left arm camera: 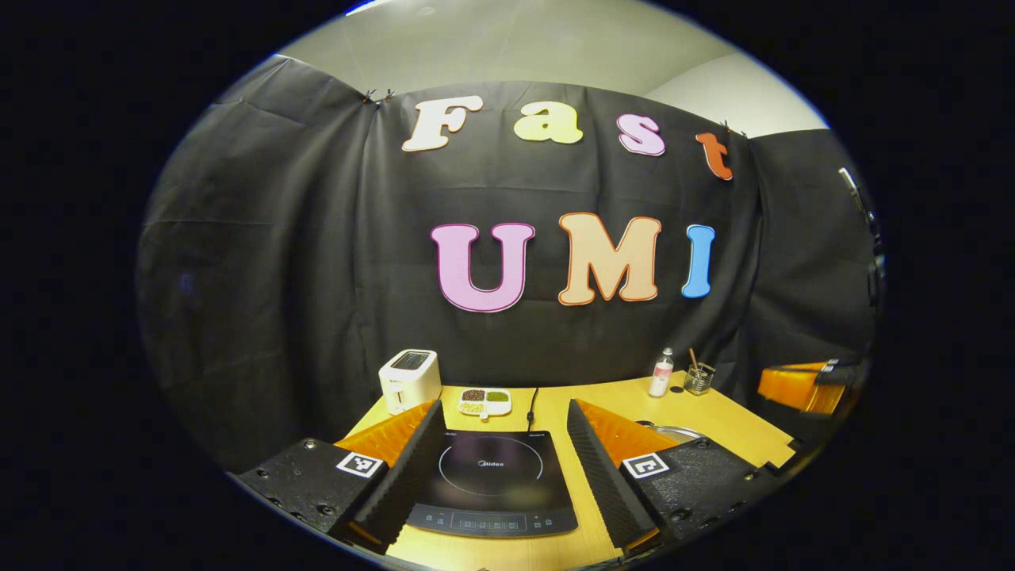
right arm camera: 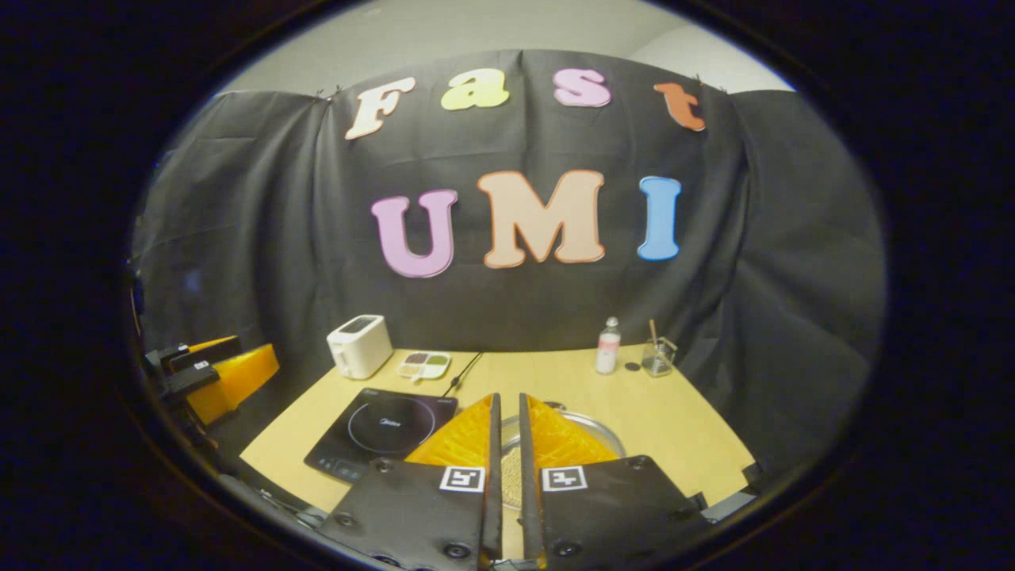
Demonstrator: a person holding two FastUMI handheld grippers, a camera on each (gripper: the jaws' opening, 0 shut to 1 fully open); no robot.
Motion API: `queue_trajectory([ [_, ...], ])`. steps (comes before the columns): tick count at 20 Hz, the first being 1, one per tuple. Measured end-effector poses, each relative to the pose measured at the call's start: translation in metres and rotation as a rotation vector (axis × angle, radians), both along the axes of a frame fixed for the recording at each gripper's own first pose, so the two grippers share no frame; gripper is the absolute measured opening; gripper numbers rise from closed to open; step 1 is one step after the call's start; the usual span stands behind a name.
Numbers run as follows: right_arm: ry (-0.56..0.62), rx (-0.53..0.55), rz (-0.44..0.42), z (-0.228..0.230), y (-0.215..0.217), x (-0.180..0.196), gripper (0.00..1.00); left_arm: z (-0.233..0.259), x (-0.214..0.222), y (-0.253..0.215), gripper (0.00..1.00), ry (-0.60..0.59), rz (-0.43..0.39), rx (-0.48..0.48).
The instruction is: First push the handle of the pot to place it horizontally, then grasp the pot with both hands and set it on the induction cooktop.
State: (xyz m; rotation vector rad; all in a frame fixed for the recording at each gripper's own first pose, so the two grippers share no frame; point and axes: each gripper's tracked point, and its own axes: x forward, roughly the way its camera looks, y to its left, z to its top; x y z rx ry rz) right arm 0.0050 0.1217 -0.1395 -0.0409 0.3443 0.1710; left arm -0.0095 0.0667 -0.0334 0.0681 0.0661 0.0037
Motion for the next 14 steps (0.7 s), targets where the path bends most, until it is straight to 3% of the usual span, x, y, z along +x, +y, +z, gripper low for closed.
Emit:
queue_trajectory([
  [1, 0.031, 0.015, 0.02, -0.009, 0.006, -0.002, 0.12, -0.002, -0.002, 0.002, 0.89, 0.004, 0.009, -0.006],
  [3, 0.102, 0.044, 0.061, -0.031, 0.019, -0.007, 0.12, -0.002, -0.005, 0.007, 0.94, 0.005, 0.03, -0.01],
  [5, 0.182, 0.069, 0.094, -0.054, 0.028, -0.014, 0.07, -0.002, -0.007, 0.013, 0.89, 0.001, 0.053, -0.007],
  [6, 0.218, 0.08, 0.106, -0.064, 0.031, -0.017, 0.12, -0.002, -0.009, 0.015, 0.94, 0.002, 0.063, -0.006],
  [7, 0.256, 0.093, 0.114, -0.075, 0.033, -0.018, 0.07, -0.004, -0.01, 0.018, 0.89, 0.002, 0.071, -0.006],
  [9, 0.325, 0.114, 0.124, -0.093, 0.036, -0.021, 0.06, -0.004, -0.011, 0.022, 0.89, 0.003, 0.088, -0.004],
  [10, 0.357, 0.126, 0.125, -0.103, 0.037, -0.023, 0.07, -0.004, -0.011, 0.025, 0.94, 0.004, 0.096, -0.004],
  [12, 0.441, 0.152, 0.123, -0.125, 0.038, -0.029, 0.0, -0.004, -0.012, 0.027, 0.94, 0.001, 0.105, -0.008],
  [14, 0.52, 0.178, 0.12, -0.144, 0.041, -0.033, 0.0, -0.002, -0.013, 0.031, 0.94, -0.005, 0.115, -0.006],
])
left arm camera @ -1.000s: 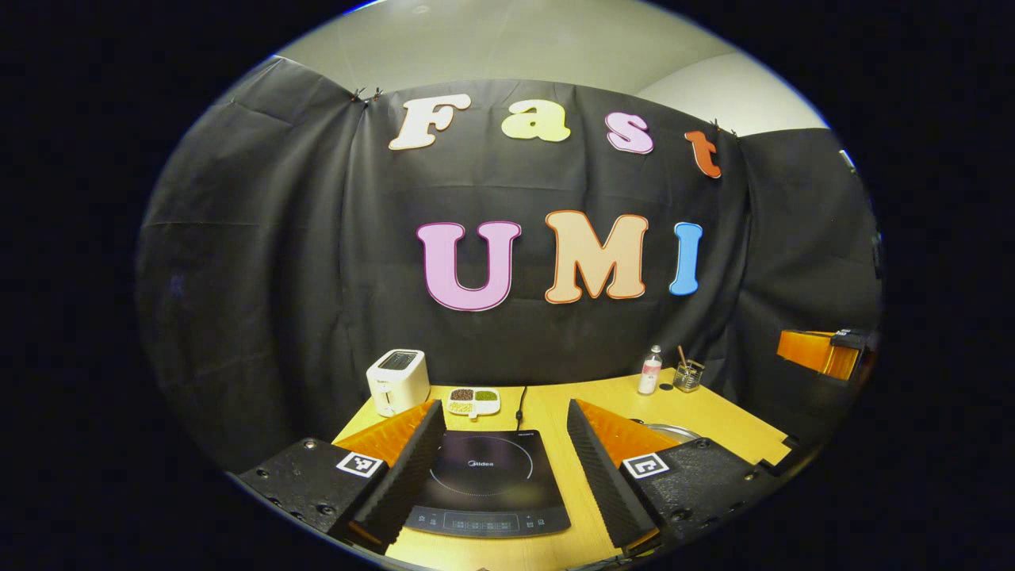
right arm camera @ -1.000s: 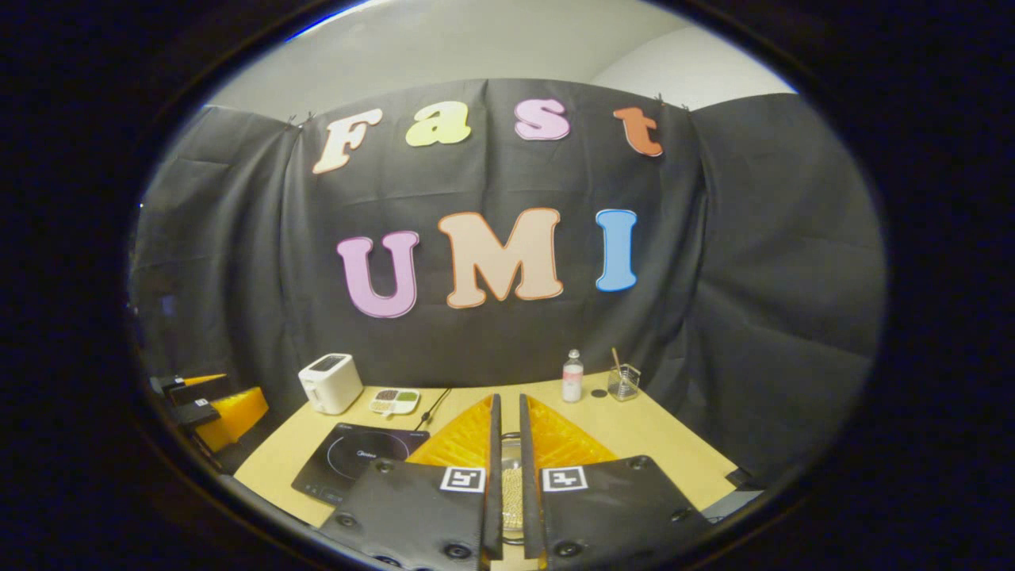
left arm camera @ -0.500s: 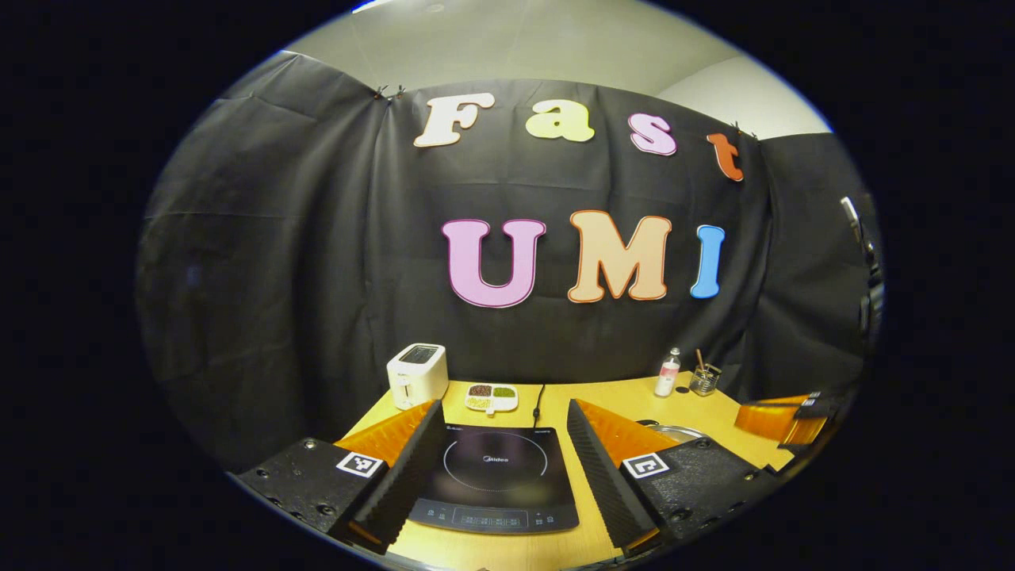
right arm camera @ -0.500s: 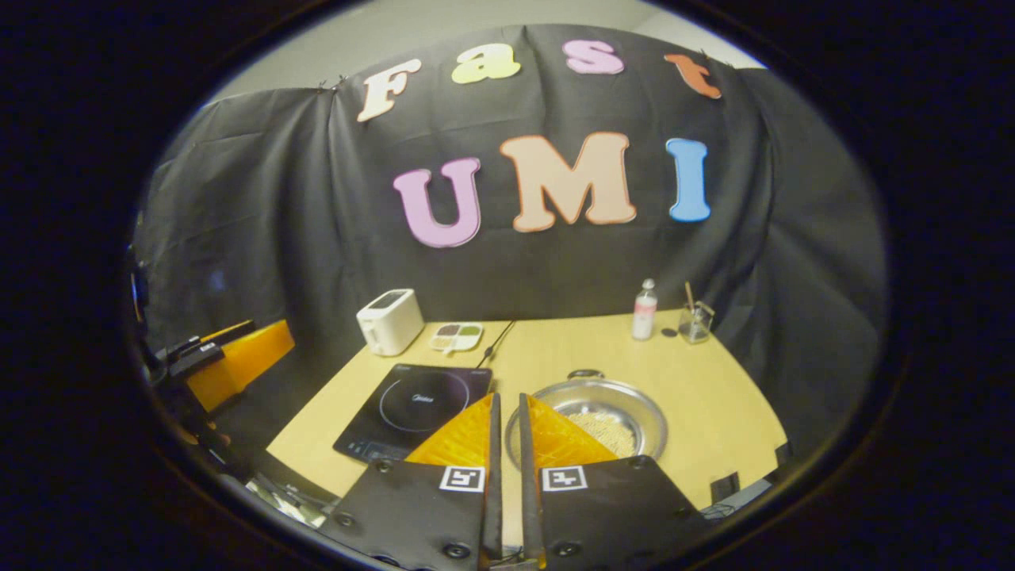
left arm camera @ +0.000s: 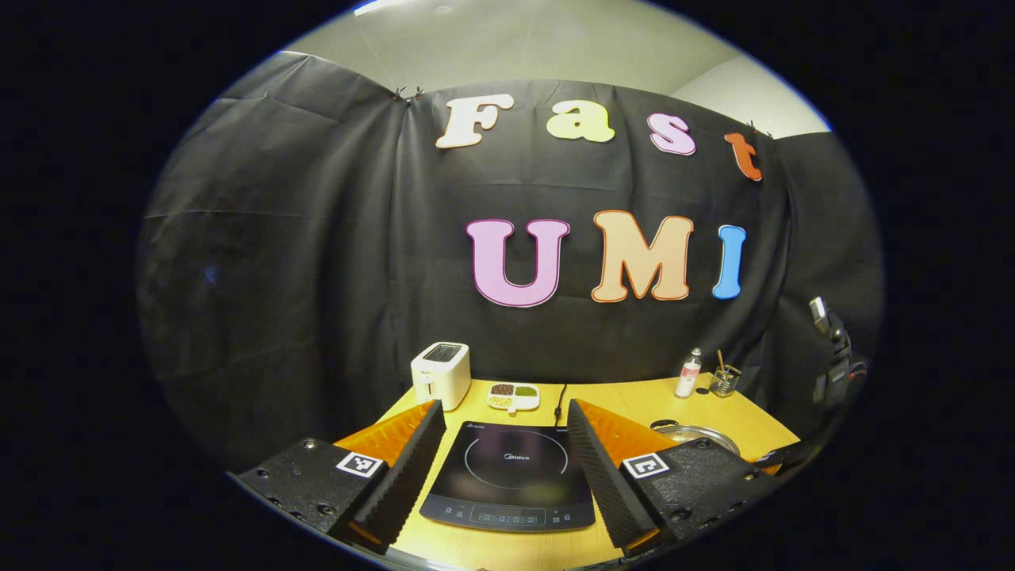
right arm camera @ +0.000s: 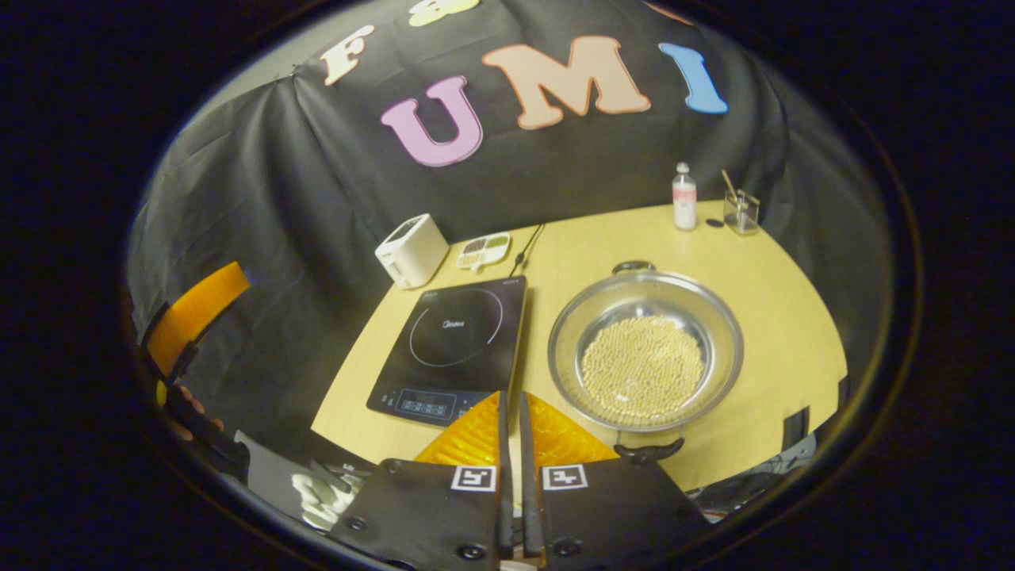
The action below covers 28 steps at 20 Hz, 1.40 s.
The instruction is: First push the handle of the pot to place it horizontally, then grasp the pot with both hands and set it on the induction cooktop.
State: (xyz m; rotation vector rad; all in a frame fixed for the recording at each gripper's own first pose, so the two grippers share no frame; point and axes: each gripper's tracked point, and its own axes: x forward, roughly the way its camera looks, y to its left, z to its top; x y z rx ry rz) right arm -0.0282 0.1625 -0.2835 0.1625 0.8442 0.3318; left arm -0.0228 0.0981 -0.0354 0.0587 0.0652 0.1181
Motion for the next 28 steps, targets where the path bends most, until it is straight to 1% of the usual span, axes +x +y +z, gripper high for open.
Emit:
queue_trajectory([
  [1, 0.037, 0.001, 0.001, -0.01, 0.0, -0.002, 0.0, 0.0, 0.0, 0.002, 0.94, -0.004, 0.003, 0.001],
  [2, 0.076, -0.004, -0.002, -0.021, -0.003, -0.004, 0.07, 0.001, -0.001, 0.003, 0.94, -0.007, 0.006, 0.0],
  [3, 0.118, -0.006, -0.008, -0.032, -0.004, -0.006, 0.07, 0.001, -0.001, 0.004, 0.94, -0.008, 0.009, 0.002],
  [4, 0.162, -0.002, -0.013, -0.043, -0.005, -0.01, 0.07, 0.002, -0.001, 0.006, 0.89, -0.012, 0.013, 0.007],
  [5, 0.216, 0.004, -0.025, -0.055, -0.005, -0.012, 0.07, 0.002, 0.0, 0.008, 0.89, -0.013, 0.017, 0.014],
  [6, 0.253, 0.012, -0.035, -0.061, -0.006, -0.015, 0.07, 0.002, 0.0, 0.009, 0.94, -0.015, 0.02, 0.021],
  [7, 0.284, 0.017, -0.047, -0.07, -0.007, -0.015, 0.07, 0.003, 0.0, 0.012, 0.94, -0.017, 0.022, 0.028],
  [8, 0.314, 0.014, -0.058, -0.076, -0.007, -0.017, 0.07, 0.003, 0.001, 0.015, 0.89, -0.014, 0.027, 0.035],
  [10, 0.355, -0.017, -0.071, -0.095, -0.012, -0.015, 0.07, 0.0, 0.003, 0.022, 0.89, -0.009, 0.039, 0.042],
  [15, 0.422, -0.081, -0.109, -0.124, -0.027, -0.013, 0.07, -0.006, 0.007, 0.034, 0.89, 0.011, 0.053, 0.045],
  [16, 0.427, -0.089, -0.119, -0.128, -0.03, -0.013, 0.07, -0.008, 0.009, 0.034, 0.94, 0.013, 0.047, 0.04],
  [17, 0.433, -0.1, -0.133, -0.132, -0.034, -0.011, 0.07, -0.012, 0.012, 0.033, 0.89, 0.019, 0.042, 0.032],
  [18, 0.443, -0.106, -0.148, -0.136, -0.037, -0.011, 0.07, -0.015, 0.015, 0.032, 0.89, 0.026, 0.039, 0.024],
  [19, 0.448, -0.106, -0.161, -0.138, -0.04, -0.009, 0.07, -0.018, 0.018, 0.032, 0.94, 0.033, 0.036, 0.017],
  [20, 0.45, -0.113, -0.17, -0.139, -0.044, -0.008, 0.07, -0.019, 0.021, 0.03, 0.9, 0.035, 0.028, 0.009],
  [21, 0.45, -0.126, -0.175, -0.14, -0.051, -0.007, 0.0, -0.02, 0.023, 0.028, 0.94, 0.035, 0.023, 0.006],
  [22, 0.453, -0.141, -0.176, -0.141, -0.057, -0.007, 0.0, -0.019, 0.027, 0.028, 0.9, 0.034, 0.023, 0.005],
  [23, 0.458, -0.159, -0.179, -0.143, -0.064, -0.006, 0.0, -0.02, 0.031, 0.026, 0.94, 0.034, 0.02, 0.006],
  [24, 0.465, -0.161, -0.176, -0.143, -0.067, -0.007, 0.07, -0.021, 0.035, 0.024, 0.94, 0.038, 0.018, 0.01],
  [25, 0.474, -0.149, -0.179, -0.143, -0.069, -0.005, 0.05, -0.023, 0.037, 0.022, 0.94, 0.042, 0.017, 0.014],
  [26, 0.479, -0.144, -0.177, -0.143, -0.07, -0.005, 0.03, -0.024, 0.041, 0.02, 0.89, 0.048, 0.021, 0.017],
  [27, 0.484, -0.147, -0.174, -0.144, -0.073, -0.002, 0.03, -0.024, 0.045, 0.016, 0.94, 0.05, 0.023, 0.015],
  [28, 0.487, -0.156, -0.171, -0.147, -0.08, 0.001, 0.03, -0.024, 0.049, 0.012, 0.95, 0.051, 0.027, 0.013],
])
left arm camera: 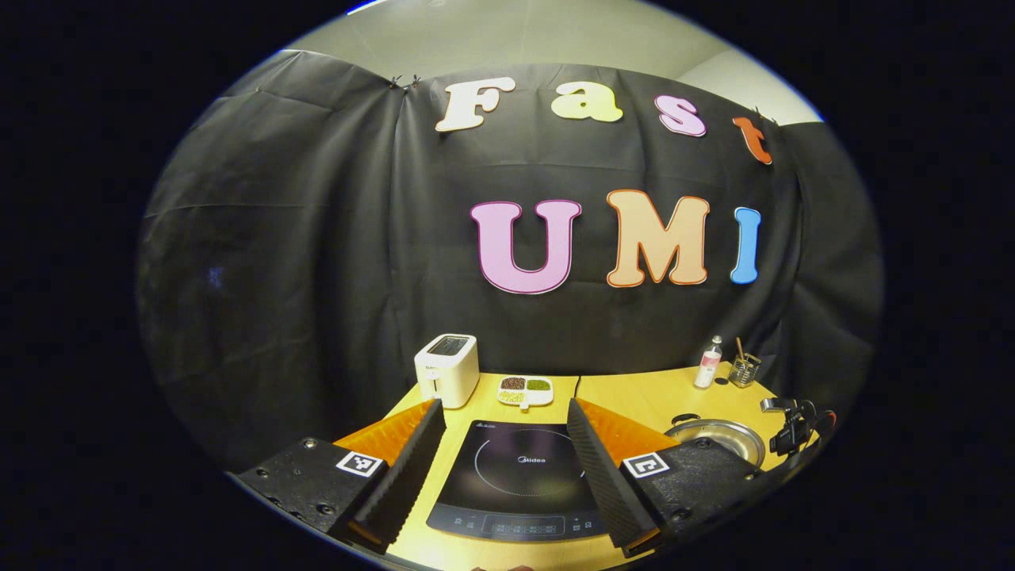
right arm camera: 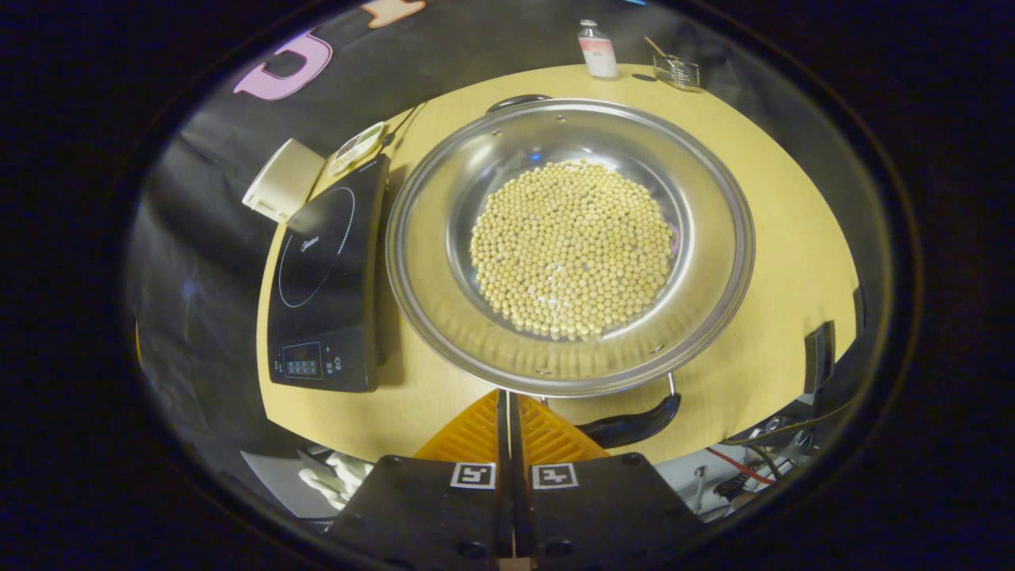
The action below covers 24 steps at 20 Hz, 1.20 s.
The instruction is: First push the handle of the pot to place it horizontally, then grasp the pot with both hands and set it on the induction cooktop.
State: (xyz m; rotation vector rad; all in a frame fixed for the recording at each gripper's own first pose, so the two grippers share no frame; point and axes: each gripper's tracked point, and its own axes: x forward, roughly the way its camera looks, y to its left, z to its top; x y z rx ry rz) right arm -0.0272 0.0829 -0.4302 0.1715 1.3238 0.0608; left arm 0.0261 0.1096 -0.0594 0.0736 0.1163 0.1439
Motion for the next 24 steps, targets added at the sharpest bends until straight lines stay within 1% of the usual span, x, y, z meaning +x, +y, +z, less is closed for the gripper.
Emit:
queue_trajectory([
  [1, 0.009, -0.009, 0.008, -0.001, -0.008, 0.002, 0.03, -0.001, 0.002, -0.004, 0.95, 0.006, 0.006, -0.002],
  [2, 0.021, -0.01, 0.016, 0.0, -0.013, -0.002, 0.03, -0.002, 0.006, -0.008, 0.9, 0.011, 0.018, -0.005],
  [3, 0.029, -0.011, 0.028, 0.001, -0.019, -0.003, 0.0, -0.003, 0.01, -0.011, 0.94, 0.014, 0.031, -0.007],
  [4, 0.038, -0.014, 0.038, 0.001, -0.024, -0.004, 0.03, -0.003, 0.012, -0.014, 0.95, 0.019, 0.044, -0.009],
  [5, 0.048, -0.018, 0.047, 0.001, -0.031, -0.004, 0.03, -0.003, 0.015, -0.02, 0.95, 0.02, 0.056, -0.011],
  [6, 0.058, -0.023, 0.057, 0.001, -0.039, -0.004, 0.03, -0.002, 0.018, -0.024, 0.9, 0.02, 0.066, -0.014],
  [7, 0.067, -0.026, 0.069, 0.001, -0.047, -0.003, 0.03, -0.002, 0.021, -0.029, 0.9, 0.021, 0.078, -0.018],
  [8, 0.074, -0.031, 0.084, 0.002, -0.057, 0.0, 0.03, -0.003, 0.024, -0.034, 0.95, 0.029, 0.09, -0.027],
  [9, 0.08, -0.038, 0.102, 0.002, -0.066, 0.003, 0.03, -0.004, 0.026, -0.039, 0.95, 0.033, 0.101, -0.037],
  [10, 0.084, -0.044, 0.117, 0.003, -0.074, 0.003, 0.03, -0.004, 0.029, -0.045, 0.9, 0.036, 0.111, -0.046],
  [11, 0.09, -0.05, 0.13, 0.004, -0.084, 0.008, 0.03, -0.004, 0.031, -0.05, 0.95, 0.037, 0.124, -0.049],
  [12, 0.094, -0.052, 0.137, 0.005, -0.091, 0.009, 0.03, -0.002, 0.033, -0.053, 0.95, 0.037, 0.137, -0.046],
  [13, 0.098, -0.051, 0.14, 0.005, -0.099, 0.012, 0.03, -0.003, 0.036, -0.057, 0.9, 0.037, 0.149, -0.039],
  [14, 0.101, -0.05, 0.141, 0.006, -0.108, 0.015, 0.03, -0.001, 0.038, -0.059, 0.95, 0.037, 0.162, -0.026],
  [15, 0.102, -0.046, 0.14, 0.007, -0.117, 0.019, 0.03, 0.0, 0.039, -0.062, 0.95, 0.038, 0.173, -0.011],
  [16, 0.102, -0.042, 0.137, 0.008, -0.126, 0.023, 0.0, 0.002, 0.041, -0.066, 0.9, 0.037, 0.182, 0.004],
  [18, 0.097, -0.038, 0.138, 0.01, -0.14, 0.032, 0.0, 0.006, 0.043, -0.074, 0.9, 0.033, 0.197, 0.023],
  [19, 0.094, -0.038, 0.14, 0.012, -0.146, 0.039, 0.0, 0.006, 0.044, -0.079, 0.95, 0.03, 0.205, 0.024],
  [20, 0.093, -0.039, 0.148, 0.012, -0.151, 0.045, 0.03, 0.006, 0.047, -0.085, 0.9, 0.029, 0.211, 0.019],
  [21, 0.09, -0.042, 0.158, 0.013, -0.155, 0.051, 0.03, 0.004, 0.046, -0.09, 0.9, 0.027, 0.216, 0.013],
  [22, 0.086, -0.044, 0.17, 0.013, -0.16, 0.056, 0.03, 0.004, 0.047, -0.096, 0.95, 0.026, 0.222, 0.008],
  [23, 0.084, -0.046, 0.182, 0.013, -0.163, 0.062, 0.03, 0.001, 0.047, -0.1, 0.95, 0.028, 0.23, 0.005],
  [24, 0.081, -0.051, 0.193, 0.012, -0.166, 0.067, 0.03, 0.0, 0.048, -0.103, 0.9, 0.031, 0.239, 0.004],
])
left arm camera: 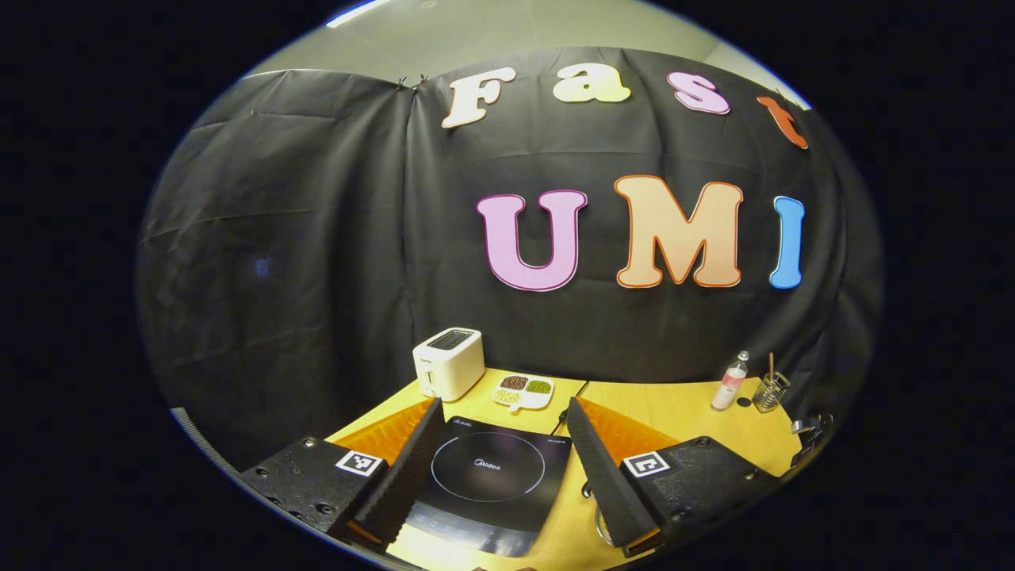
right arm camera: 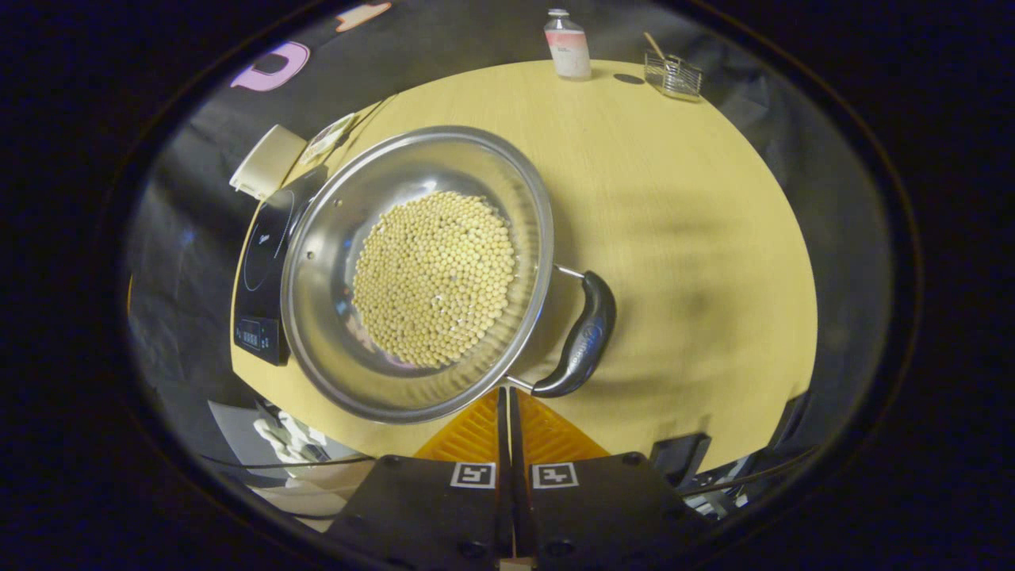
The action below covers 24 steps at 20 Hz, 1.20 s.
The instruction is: First push the handle of the pot to place it horizontally, then grasp the pot with both hands and set it on the induction cooktop.
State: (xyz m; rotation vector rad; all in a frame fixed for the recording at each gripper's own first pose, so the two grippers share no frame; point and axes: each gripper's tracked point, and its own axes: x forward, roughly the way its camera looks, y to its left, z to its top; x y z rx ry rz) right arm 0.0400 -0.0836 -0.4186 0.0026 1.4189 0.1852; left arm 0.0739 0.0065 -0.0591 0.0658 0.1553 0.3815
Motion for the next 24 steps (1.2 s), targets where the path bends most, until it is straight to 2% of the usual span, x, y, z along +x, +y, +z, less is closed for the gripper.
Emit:
queue_trajectory([
  [1, -0.005, -0.013, 0.013, -0.002, -0.005, 0.007, 0.03, -0.003, -0.002, -0.002, 0.9, 0.003, 0.01, 0.0],
  [2, -0.01, -0.04, 0.032, -0.004, -0.013, 0.011, 0.03, -0.005, -0.003, -0.004, 0.95, 0.008, 0.021, 0.0],
  [8, -0.003, -0.004, 0.047, -0.004, -0.02, 0.037, 0.03, -0.017, -0.016, -0.002, 0.95, 0.038, 0.113, -0.007],
  [10, -0.003, 0.0, 0.059, -0.007, -0.021, 0.045, 0.0, -0.02, -0.021, 0.0, 0.95, 0.056, 0.146, -0.006],
  [11, -0.005, -0.001, 0.068, -0.007, -0.021, 0.049, 0.0, -0.021, -0.021, 0.0, 0.9, 0.061, 0.154, -0.002],
  [12, -0.007, -0.002, 0.077, -0.007, -0.021, 0.051, 0.03, -0.021, -0.021, 0.0, 0.9, 0.065, 0.162, 0.004],
  [13, -0.01, -0.005, 0.084, -0.007, -0.021, 0.055, 0.03, -0.022, -0.022, 0.0, 0.95, 0.069, 0.168, 0.011],
  [14, -0.012, -0.008, 0.086, -0.007, -0.022, 0.057, 0.03, -0.022, -0.024, 0.0, 0.9, 0.072, 0.171, 0.017],
  [15, -0.014, -0.009, 0.088, -0.007, -0.023, 0.058, 0.03, -0.022, -0.023, 0.0, 0.94, 0.075, 0.17, 0.021],
  [16, -0.017, -0.01, 0.085, -0.007, -0.023, 0.06, 0.03, -0.024, -0.022, -0.001, 0.91, 0.082, 0.169, 0.023],
  [24, -0.016, 0.014, 0.054, 0.001, -0.023, 0.062, 0.04, -0.022, -0.024, 0.005, 0.95, 0.101, 0.166, 0.058],
])
